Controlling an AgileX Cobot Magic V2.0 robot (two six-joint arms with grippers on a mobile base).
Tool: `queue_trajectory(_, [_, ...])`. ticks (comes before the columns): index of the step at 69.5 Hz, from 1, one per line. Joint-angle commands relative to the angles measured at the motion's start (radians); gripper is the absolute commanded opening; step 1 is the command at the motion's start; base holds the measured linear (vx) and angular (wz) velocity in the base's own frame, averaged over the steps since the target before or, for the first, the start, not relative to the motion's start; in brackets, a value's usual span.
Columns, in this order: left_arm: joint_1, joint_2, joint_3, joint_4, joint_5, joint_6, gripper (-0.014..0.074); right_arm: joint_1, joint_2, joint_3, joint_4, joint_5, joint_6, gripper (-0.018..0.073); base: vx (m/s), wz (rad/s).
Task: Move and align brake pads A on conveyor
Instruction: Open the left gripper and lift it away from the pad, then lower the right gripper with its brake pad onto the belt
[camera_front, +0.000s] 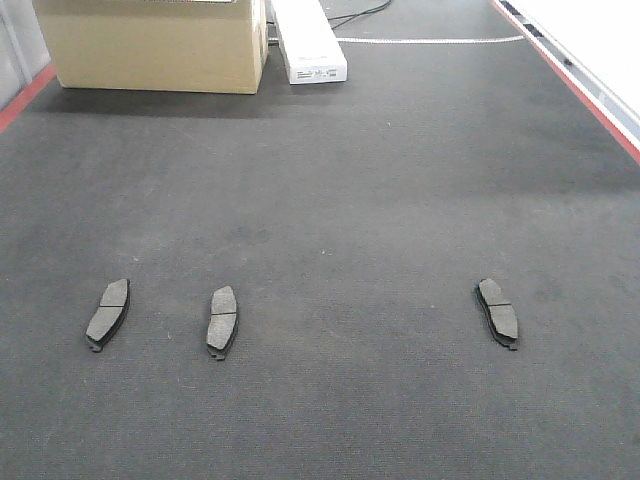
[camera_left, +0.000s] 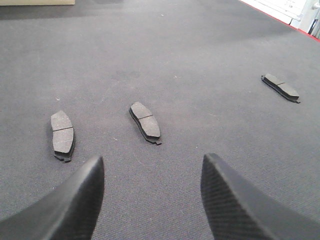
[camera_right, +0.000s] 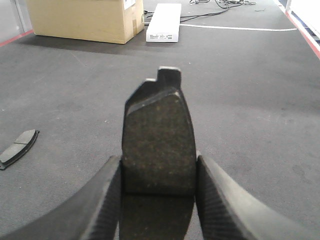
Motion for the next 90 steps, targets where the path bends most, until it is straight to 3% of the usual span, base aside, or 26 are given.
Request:
queue_trajectory(1, [-0.004, 0.009, -0.025, 0.015, -0.057, 0.001, 0.0422, 0.000, 0.006, -0.032, -0.021, -0.088, -0.004, -0.0004, 0.00, 0.00])
queue_trajectory(30, [-0.004, 0.009, -0.025, 0.015, -0.057, 0.001, 0.0422, 0.000, 0.006, -0.032, -0.021, -0.091, -0.002, -0.0004, 0.00, 0.00])
queue_trajectory(45, [-0.004, 0.009, -0.025, 0.015, -0.057, 0.001, 0.0422, 0.000, 0.052, -0.038, 0.043, -0.099, 0.003, -0.0004, 0.00, 0.00])
queue_trajectory(74, [-0.004, 0.009, -0.025, 0.015, -0.057, 0.001, 0.0422, 0.000, 0.659, -0.329, 0.218, -0.035, -0.001, 0.0003, 0.00, 0.00])
queue_trajectory(90, [-0.004, 0.009, -0.025, 0.015, -0.057, 0.001, 0.0422, 0.000, 1.010, -0.506, 0.262, 0.039, -0.005, 0.0009, 0.00, 0.00])
